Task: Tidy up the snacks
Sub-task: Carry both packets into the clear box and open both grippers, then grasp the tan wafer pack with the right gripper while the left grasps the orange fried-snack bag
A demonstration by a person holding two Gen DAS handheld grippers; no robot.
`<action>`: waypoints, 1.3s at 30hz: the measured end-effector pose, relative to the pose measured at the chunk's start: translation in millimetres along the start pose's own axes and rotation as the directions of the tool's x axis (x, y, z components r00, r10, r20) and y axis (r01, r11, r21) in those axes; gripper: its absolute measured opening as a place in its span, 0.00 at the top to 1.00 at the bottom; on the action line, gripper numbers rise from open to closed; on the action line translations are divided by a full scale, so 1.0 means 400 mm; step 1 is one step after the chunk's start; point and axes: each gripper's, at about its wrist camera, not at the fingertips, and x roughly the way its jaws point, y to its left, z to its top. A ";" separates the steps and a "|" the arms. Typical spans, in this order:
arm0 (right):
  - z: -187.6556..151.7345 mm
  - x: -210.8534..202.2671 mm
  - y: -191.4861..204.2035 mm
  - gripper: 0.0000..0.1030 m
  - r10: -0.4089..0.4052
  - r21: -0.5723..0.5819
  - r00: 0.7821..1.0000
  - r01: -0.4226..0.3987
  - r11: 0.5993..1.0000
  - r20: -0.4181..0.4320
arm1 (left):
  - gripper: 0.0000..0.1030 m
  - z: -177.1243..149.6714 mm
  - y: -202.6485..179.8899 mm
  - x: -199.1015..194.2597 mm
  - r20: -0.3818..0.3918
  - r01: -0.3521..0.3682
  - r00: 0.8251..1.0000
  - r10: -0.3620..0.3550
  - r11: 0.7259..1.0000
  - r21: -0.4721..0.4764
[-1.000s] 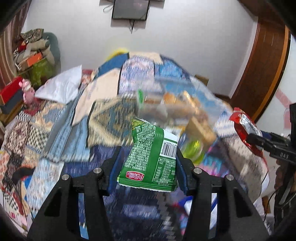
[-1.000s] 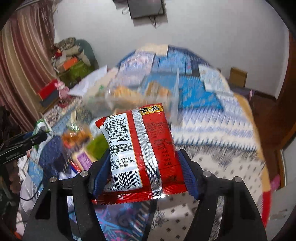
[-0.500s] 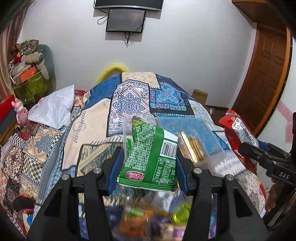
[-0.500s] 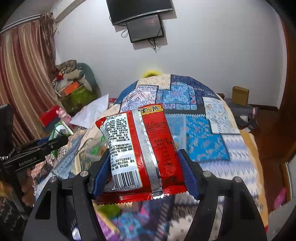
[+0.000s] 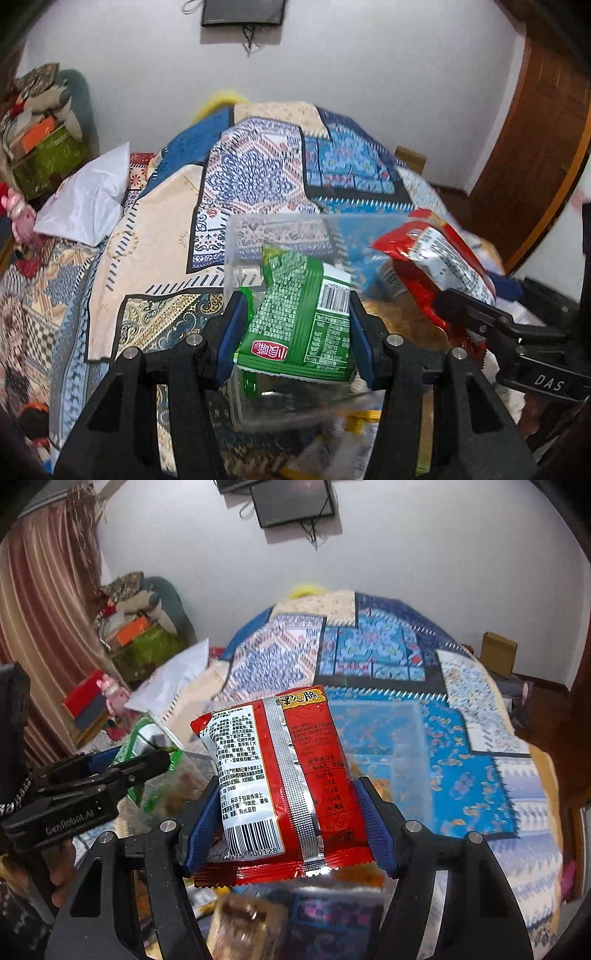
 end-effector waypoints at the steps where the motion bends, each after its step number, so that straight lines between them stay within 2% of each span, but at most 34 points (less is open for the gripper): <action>1: 0.001 0.012 0.002 0.35 0.000 -0.004 1.000 0.000 1.000 -0.010 | 0.49 -0.002 -0.003 0.013 -0.005 -0.008 1.000 0.008 1.000 0.017; 8: -0.013 0.068 0.020 0.34 -0.025 -0.036 0.997 0.023 0.999 -0.068 | 0.49 -0.005 0.003 0.032 -0.013 -0.010 1.000 0.010 1.000 0.020; 11: -0.013 0.065 0.014 0.34 -0.022 -0.026 0.996 0.020 0.999 -0.085 | 0.43 -0.008 0.002 0.013 -0.012 0.004 1.000 -0.004 1.000 0.008; 13: -0.015 0.047 0.015 0.34 -0.008 -0.029 0.996 0.005 1.000 -0.087 | 0.40 -0.012 -0.007 -0.009 0.001 0.013 1.000 -0.013 1.000 0.029; 16: -0.017 0.009 0.026 0.34 -0.016 -0.058 0.998 0.013 0.998 -0.065 | 0.40 -0.022 -0.026 -0.049 0.027 -0.011 1.000 0.009 0.997 0.078; 20: -0.026 -0.052 0.038 0.34 -0.014 -0.076 0.999 0.011 0.997 -0.039 | 0.39 -0.041 -0.024 -0.099 0.032 -0.006 0.999 0.003 0.997 0.082; 24: -0.044 -0.111 0.045 0.33 -0.001 -0.072 1.000 -0.001 0.997 -0.023 | 0.32 -0.076 -0.007 -0.153 0.033 -0.022 0.999 0.019 0.997 0.077; 31: -0.109 -0.155 0.057 0.33 0.008 -0.081 0.999 -0.012 0.997 -0.043 | 0.27 -0.167 0.040 -0.188 -0.032 -0.029 0.999 0.031 0.999 0.038; 39: -0.171 -0.106 0.059 0.33 0.020 -0.065 0.993 -0.028 0.998 -0.119 | 0.27 -0.277 0.053 -0.164 -0.109 -0.036 0.993 0.039 0.999 0.036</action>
